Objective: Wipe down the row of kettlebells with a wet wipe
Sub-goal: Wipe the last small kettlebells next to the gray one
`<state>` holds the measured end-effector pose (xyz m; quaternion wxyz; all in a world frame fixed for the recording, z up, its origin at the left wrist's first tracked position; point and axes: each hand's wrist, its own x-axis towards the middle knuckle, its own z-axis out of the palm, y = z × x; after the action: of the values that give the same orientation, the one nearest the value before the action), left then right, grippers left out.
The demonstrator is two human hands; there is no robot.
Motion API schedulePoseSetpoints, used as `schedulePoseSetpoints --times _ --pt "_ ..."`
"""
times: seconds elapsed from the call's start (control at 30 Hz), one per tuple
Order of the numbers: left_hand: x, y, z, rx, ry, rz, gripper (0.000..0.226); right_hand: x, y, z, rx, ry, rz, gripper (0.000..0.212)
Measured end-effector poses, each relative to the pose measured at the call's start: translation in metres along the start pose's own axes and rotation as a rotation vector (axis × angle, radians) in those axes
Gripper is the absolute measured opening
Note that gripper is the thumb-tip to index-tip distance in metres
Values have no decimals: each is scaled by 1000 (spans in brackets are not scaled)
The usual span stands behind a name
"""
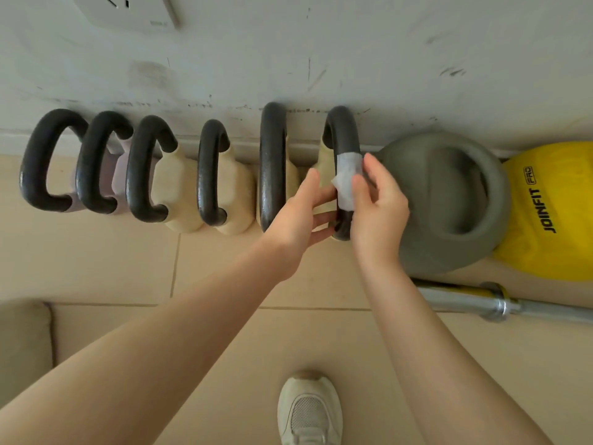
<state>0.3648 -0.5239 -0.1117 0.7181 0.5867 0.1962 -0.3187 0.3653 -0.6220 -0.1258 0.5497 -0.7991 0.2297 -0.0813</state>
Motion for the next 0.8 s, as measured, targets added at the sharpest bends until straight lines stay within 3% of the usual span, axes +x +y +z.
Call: schedulePoseSetpoints --times 0.1,0.2,0.3,0.37,0.53,0.63,0.8 --pt "3 3 -2 -26 -11 -22 63 -14 11 -4 -28 -53 -27 38" --pt "4 2 -4 -60 -1 -33 69 -8 6 0 -34 -49 31 24" --pt "6 2 -6 -56 17 -18 74 18 -19 0 129 -99 346 9" --pt "5 3 -7 -57 26 -12 73 27 -26 -1 199 -145 465 11" --pt "7 3 -8 -53 16 -17 73 -4 5 -2 207 -120 191 15" --pt "9 -1 -10 -1 -22 -31 75 -26 29 -4 282 -117 118 32" --pt "6 -9 -11 59 -79 -69 75 -52 68 11 108 -108 46 42"
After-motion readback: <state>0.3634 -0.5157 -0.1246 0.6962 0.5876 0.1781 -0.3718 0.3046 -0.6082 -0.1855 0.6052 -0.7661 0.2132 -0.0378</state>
